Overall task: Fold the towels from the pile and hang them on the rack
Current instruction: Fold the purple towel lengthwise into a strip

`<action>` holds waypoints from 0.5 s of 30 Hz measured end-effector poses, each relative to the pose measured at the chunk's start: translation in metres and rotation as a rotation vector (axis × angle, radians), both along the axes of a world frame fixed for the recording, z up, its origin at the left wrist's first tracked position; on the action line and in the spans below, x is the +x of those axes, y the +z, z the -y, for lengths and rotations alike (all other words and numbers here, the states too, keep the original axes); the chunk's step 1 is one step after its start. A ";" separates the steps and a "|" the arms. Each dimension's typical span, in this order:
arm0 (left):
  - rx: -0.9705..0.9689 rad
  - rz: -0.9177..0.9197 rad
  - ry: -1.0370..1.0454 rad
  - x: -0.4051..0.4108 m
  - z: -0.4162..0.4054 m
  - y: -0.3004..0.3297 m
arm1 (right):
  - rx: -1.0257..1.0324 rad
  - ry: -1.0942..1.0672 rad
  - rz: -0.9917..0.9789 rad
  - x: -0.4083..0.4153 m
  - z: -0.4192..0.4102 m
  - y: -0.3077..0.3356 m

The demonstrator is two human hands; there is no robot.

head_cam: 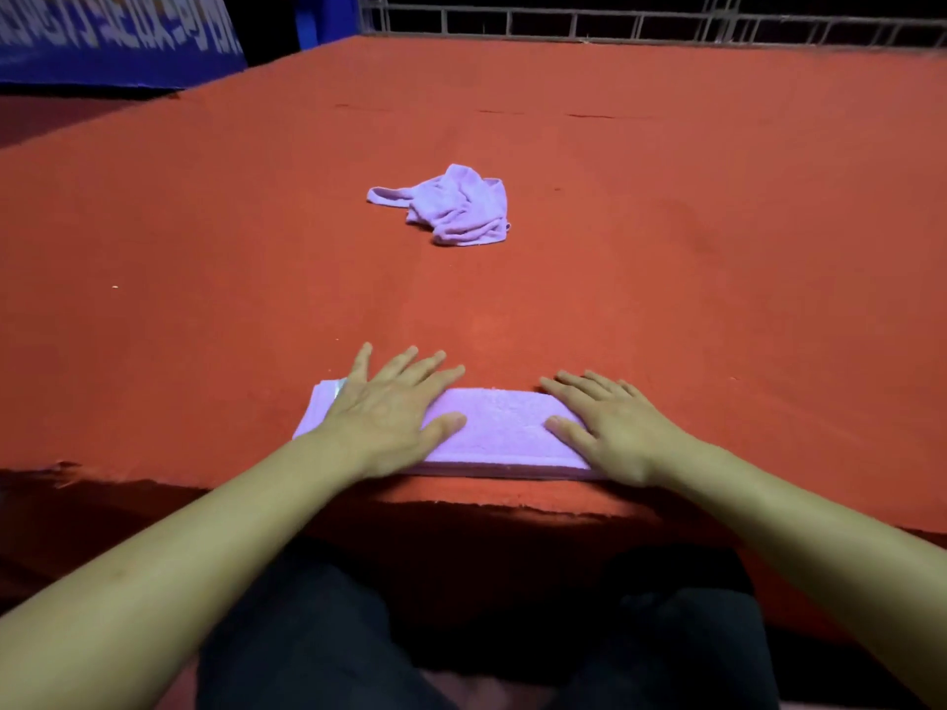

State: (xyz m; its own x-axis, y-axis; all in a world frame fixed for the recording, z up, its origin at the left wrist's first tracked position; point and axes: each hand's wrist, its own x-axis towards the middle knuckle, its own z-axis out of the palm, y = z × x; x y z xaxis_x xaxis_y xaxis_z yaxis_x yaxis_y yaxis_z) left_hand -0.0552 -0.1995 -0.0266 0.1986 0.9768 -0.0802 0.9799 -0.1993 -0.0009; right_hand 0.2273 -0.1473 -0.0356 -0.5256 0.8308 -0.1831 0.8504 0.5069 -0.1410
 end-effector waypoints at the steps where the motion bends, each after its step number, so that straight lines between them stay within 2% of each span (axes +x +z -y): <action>1: -0.045 -0.012 0.015 -0.005 0.002 -0.005 | -0.015 -0.015 -0.030 0.007 -0.001 -0.002; 5: -0.095 0.070 0.039 -0.013 0.010 -0.016 | -0.003 -0.036 -0.089 0.009 -0.003 -0.008; 11: -0.100 0.114 0.093 -0.027 0.003 0.000 | -0.020 -0.064 -0.068 0.005 -0.004 0.000; 15: -0.090 0.124 0.129 -0.045 -0.002 0.006 | 0.064 -0.021 -0.125 -0.012 -0.002 0.013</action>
